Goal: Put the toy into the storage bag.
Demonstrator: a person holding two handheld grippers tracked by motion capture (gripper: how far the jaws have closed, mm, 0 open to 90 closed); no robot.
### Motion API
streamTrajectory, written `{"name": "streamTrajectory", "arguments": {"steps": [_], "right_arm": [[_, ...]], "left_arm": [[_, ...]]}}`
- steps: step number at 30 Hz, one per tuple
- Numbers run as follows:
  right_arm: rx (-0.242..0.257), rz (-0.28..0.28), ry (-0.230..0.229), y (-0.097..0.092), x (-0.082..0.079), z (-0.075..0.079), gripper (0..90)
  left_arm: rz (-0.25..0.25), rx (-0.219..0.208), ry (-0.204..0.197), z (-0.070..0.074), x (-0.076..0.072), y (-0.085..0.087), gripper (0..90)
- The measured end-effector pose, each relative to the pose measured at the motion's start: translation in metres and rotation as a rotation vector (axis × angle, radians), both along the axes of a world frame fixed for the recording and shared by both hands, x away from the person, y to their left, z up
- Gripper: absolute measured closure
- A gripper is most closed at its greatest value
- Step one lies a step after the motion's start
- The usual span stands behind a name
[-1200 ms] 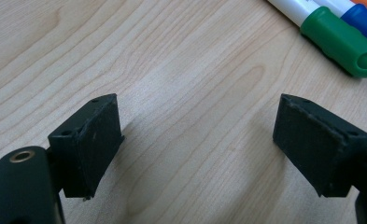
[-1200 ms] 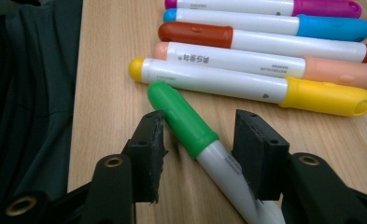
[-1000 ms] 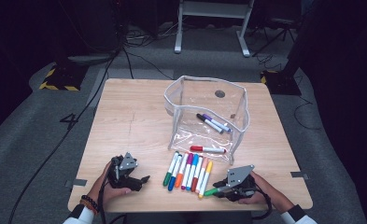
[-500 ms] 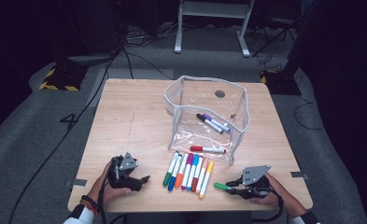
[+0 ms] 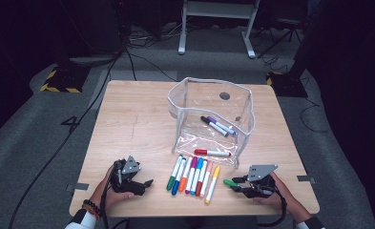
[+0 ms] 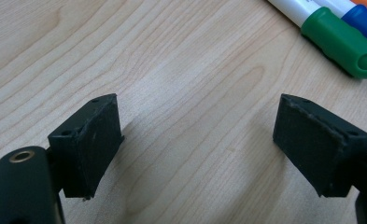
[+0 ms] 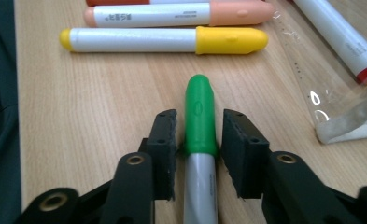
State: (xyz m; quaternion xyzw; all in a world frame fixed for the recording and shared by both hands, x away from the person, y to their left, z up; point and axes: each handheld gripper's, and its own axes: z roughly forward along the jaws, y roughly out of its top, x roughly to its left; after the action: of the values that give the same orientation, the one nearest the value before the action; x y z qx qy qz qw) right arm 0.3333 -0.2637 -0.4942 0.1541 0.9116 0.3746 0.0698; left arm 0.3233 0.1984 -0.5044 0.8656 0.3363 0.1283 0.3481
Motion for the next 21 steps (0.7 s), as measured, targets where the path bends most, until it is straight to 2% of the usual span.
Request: {"name": "streamTrajectory", "arguments": {"steps": [2,4,12,15,21], "right_arm": [[0.008,-0.027,0.004,0.001,0.002,0.000,73.3],[0.010,-0.034,-0.003,0.002,0.002,-0.001,73.7],[-0.017,-0.141,-0.044,0.013,0.014,0.001,74.6],[-0.019,-0.157,-0.051,0.019,0.016,0.001,74.6],[-0.035,-0.183,-0.077,0.035,0.019,0.001,74.6]], "left_arm": [[0.001,-0.001,0.000,0.000,0.000,0.000,15.6],[0.001,-0.002,0.000,0.000,0.000,-0.001,15.6],[-0.002,0.000,-0.003,0.000,-0.001,-0.005,15.6],[-0.003,-0.002,-0.001,0.000,-0.001,-0.011,15.6],[-0.042,-0.002,-0.002,0.000,-0.007,-0.030,15.6]]}}
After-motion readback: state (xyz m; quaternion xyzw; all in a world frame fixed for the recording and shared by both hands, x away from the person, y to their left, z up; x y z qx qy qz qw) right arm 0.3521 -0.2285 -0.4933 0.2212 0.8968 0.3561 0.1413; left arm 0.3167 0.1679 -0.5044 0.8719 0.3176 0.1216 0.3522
